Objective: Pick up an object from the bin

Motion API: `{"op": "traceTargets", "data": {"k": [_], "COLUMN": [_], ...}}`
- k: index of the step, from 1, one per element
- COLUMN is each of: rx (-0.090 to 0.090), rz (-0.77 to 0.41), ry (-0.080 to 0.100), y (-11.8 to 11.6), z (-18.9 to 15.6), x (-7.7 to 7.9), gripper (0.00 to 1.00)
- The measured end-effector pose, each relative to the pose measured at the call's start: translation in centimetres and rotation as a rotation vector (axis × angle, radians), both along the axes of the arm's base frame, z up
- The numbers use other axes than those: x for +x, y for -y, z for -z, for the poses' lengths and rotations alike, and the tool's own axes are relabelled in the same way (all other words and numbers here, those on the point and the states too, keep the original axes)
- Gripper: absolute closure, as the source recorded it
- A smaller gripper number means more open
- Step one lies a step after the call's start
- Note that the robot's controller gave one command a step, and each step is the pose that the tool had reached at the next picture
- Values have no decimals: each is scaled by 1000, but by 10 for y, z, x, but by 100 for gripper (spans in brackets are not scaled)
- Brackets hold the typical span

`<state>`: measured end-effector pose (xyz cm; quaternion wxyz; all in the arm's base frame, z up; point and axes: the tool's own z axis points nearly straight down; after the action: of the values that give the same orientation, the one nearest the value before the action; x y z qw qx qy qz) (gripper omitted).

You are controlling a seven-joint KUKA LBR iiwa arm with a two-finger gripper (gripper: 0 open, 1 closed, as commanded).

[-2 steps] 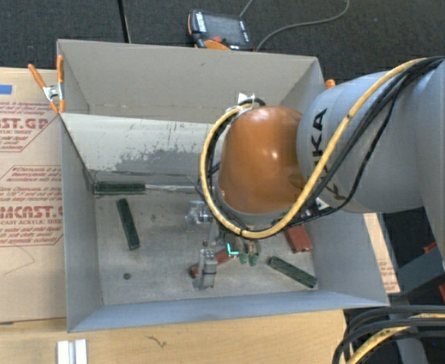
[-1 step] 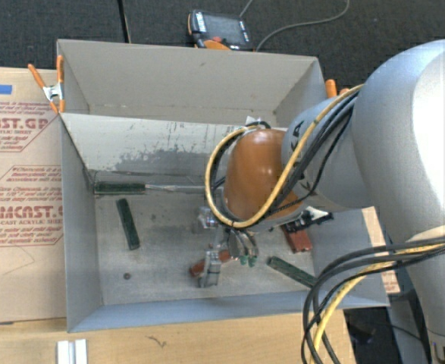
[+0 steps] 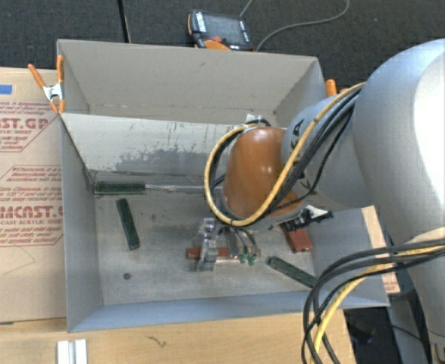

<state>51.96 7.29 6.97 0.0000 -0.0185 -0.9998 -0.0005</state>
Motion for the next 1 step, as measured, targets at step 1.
{"op": "traceTargets", "data": {"k": [1], "rx": [0], "rz": [-8], "ry": [9], "y": [8], "z": [-119], "x": [7], "gripper": [100]}}
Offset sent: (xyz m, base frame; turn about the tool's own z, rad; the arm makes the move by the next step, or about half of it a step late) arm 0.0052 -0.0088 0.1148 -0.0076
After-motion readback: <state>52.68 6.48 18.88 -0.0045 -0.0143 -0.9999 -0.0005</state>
